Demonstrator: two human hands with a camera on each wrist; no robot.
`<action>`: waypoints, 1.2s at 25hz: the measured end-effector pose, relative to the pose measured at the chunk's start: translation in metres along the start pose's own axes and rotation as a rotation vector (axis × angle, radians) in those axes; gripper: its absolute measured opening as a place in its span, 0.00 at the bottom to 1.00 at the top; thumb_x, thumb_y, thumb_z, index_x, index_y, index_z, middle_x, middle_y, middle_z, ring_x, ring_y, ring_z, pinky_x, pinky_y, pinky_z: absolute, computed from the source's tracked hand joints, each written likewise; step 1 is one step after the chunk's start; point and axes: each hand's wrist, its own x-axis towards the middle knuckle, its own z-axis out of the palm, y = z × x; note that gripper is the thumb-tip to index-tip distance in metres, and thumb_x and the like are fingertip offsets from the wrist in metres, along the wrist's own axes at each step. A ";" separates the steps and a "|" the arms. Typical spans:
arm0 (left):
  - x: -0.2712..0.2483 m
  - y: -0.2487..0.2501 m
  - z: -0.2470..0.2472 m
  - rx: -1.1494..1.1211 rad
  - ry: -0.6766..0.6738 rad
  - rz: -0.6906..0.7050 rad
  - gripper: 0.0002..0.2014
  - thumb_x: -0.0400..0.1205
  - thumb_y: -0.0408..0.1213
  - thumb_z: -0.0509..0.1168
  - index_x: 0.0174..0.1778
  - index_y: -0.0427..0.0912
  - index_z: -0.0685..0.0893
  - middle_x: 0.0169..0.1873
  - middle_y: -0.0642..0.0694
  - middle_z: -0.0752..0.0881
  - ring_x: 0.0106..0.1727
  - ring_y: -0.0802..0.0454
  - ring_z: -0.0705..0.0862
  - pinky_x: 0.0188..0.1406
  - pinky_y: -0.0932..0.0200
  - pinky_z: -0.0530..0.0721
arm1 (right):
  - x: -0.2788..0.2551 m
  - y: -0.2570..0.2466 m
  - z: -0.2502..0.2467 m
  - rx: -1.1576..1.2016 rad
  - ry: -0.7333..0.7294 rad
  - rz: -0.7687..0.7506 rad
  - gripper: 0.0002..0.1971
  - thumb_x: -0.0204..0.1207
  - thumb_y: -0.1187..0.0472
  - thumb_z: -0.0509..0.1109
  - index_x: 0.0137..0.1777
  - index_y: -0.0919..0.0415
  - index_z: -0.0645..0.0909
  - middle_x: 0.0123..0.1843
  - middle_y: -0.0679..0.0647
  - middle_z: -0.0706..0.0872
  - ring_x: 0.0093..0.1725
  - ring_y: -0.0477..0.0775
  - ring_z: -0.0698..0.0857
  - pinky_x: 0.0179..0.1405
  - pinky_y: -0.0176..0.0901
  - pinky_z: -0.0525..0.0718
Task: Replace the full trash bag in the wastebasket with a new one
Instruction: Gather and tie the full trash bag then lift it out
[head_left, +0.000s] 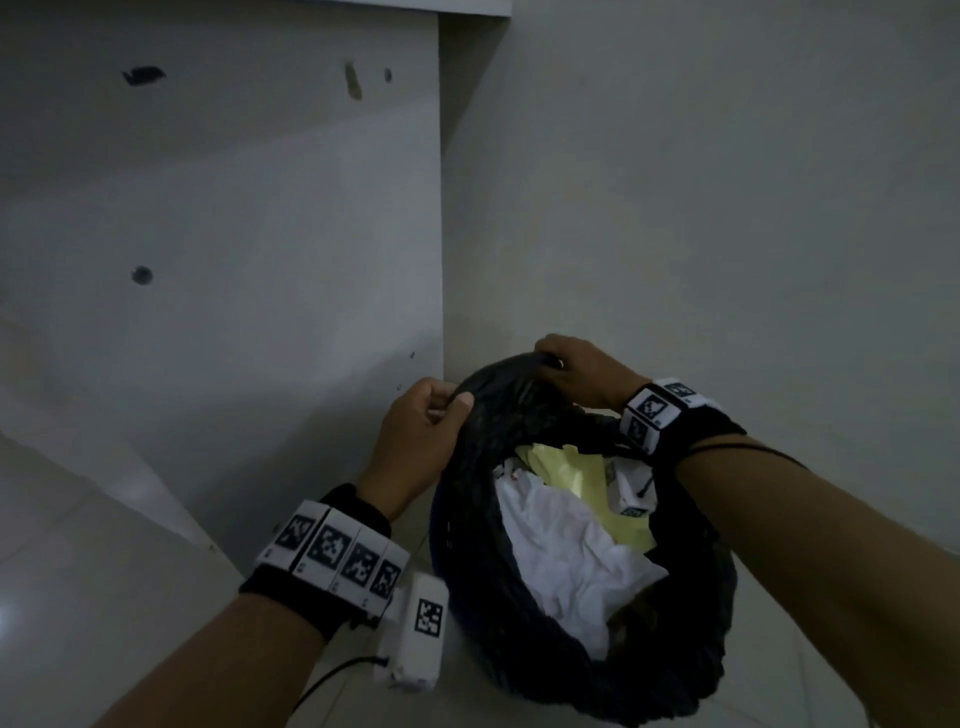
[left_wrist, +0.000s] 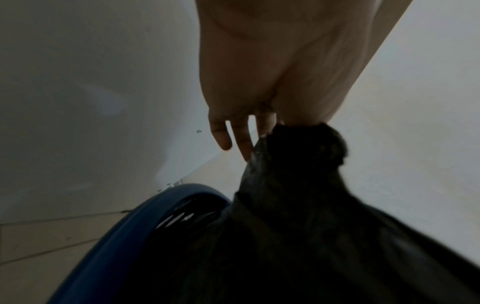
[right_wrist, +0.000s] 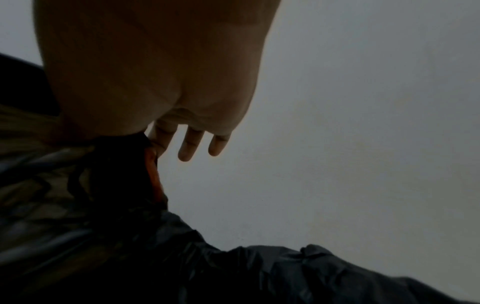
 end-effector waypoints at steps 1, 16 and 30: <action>0.003 0.007 0.002 0.001 -0.012 -0.012 0.13 0.78 0.50 0.70 0.52 0.48 0.80 0.44 0.57 0.84 0.44 0.58 0.83 0.40 0.65 0.79 | -0.005 -0.002 -0.004 0.112 -0.016 -0.049 0.06 0.83 0.57 0.64 0.44 0.56 0.75 0.44 0.54 0.80 0.43 0.55 0.79 0.44 0.47 0.75; 0.007 0.039 0.003 0.127 -0.072 0.250 0.13 0.85 0.40 0.62 0.45 0.36 0.88 0.41 0.43 0.90 0.40 0.56 0.85 0.40 0.68 0.80 | -0.068 0.061 -0.041 -0.079 -0.188 0.181 0.19 0.76 0.42 0.71 0.59 0.54 0.81 0.54 0.51 0.81 0.56 0.56 0.80 0.60 0.56 0.79; 0.023 0.097 0.058 0.656 -0.069 0.342 0.14 0.87 0.50 0.55 0.47 0.49 0.83 0.46 0.49 0.88 0.52 0.44 0.83 0.48 0.51 0.56 | -0.145 0.067 -0.058 0.014 -0.313 0.295 0.24 0.70 0.35 0.71 0.58 0.51 0.81 0.56 0.49 0.86 0.55 0.53 0.85 0.55 0.51 0.82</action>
